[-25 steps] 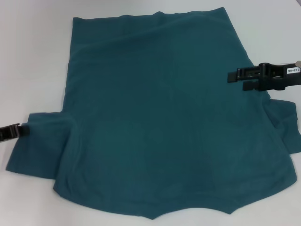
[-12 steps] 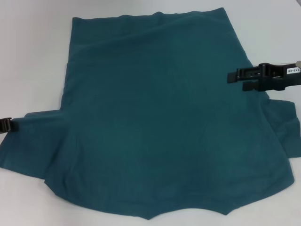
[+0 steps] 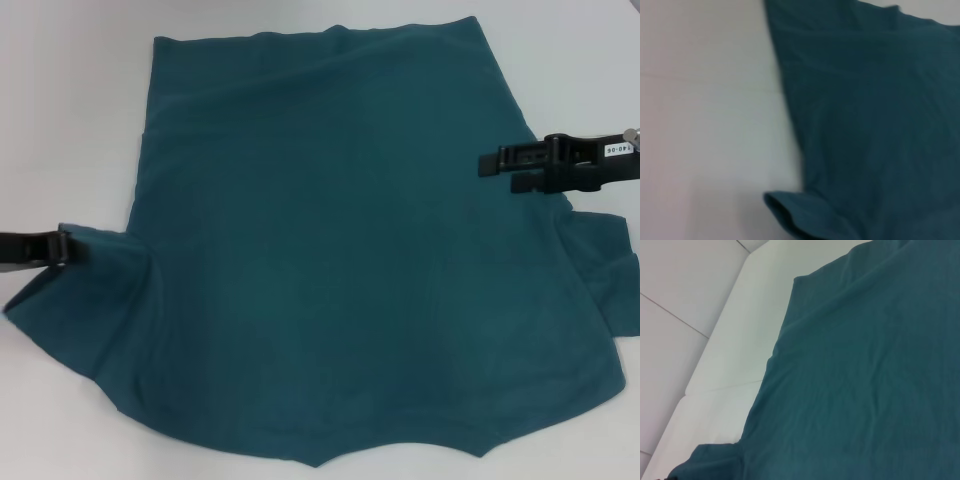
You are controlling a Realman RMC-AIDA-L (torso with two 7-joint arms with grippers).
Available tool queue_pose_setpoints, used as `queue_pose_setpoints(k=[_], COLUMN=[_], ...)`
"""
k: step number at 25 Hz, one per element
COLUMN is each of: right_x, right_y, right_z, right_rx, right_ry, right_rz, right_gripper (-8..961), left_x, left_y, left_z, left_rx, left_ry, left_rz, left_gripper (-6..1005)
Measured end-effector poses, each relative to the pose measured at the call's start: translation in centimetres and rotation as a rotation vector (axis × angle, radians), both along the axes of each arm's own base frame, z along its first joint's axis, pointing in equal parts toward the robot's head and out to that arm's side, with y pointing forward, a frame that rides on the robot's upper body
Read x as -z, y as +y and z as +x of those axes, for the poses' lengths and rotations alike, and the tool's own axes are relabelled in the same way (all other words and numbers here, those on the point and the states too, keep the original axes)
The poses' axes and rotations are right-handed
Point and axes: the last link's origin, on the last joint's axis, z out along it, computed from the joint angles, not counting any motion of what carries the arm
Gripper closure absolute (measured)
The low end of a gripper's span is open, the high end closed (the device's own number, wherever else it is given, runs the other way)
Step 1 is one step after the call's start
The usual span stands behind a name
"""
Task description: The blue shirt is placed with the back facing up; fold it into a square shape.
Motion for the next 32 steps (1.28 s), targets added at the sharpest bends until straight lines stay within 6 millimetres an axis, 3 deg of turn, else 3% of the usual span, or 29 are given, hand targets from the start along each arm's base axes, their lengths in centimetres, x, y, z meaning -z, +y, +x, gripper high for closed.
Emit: queue_pose_setpoints(k=[13,24,32], right_x=[0.3,0.4,0.4], right_y=[-0.1,-0.1,0.0], right_z=[0.0,0.1,0.1], right_rx=[0.004,0.005,0.007], right_ry=[0.003,0.002,-0.002], right_rz=[-0.006,-0.004,-0.002], right_gripper=[136,136,136], left_x=[2.8,6.3,7.9], left_y=[1.3,2.8,3.2], left_z=[6.4,5.6,6.4], left_rx=[-0.045,-0.143,-0.109], left_ry=[-0.091,-0.181,-0.141], left_rz=[-0.187,-0.125,-0.11], left_gripper=[990,955,929])
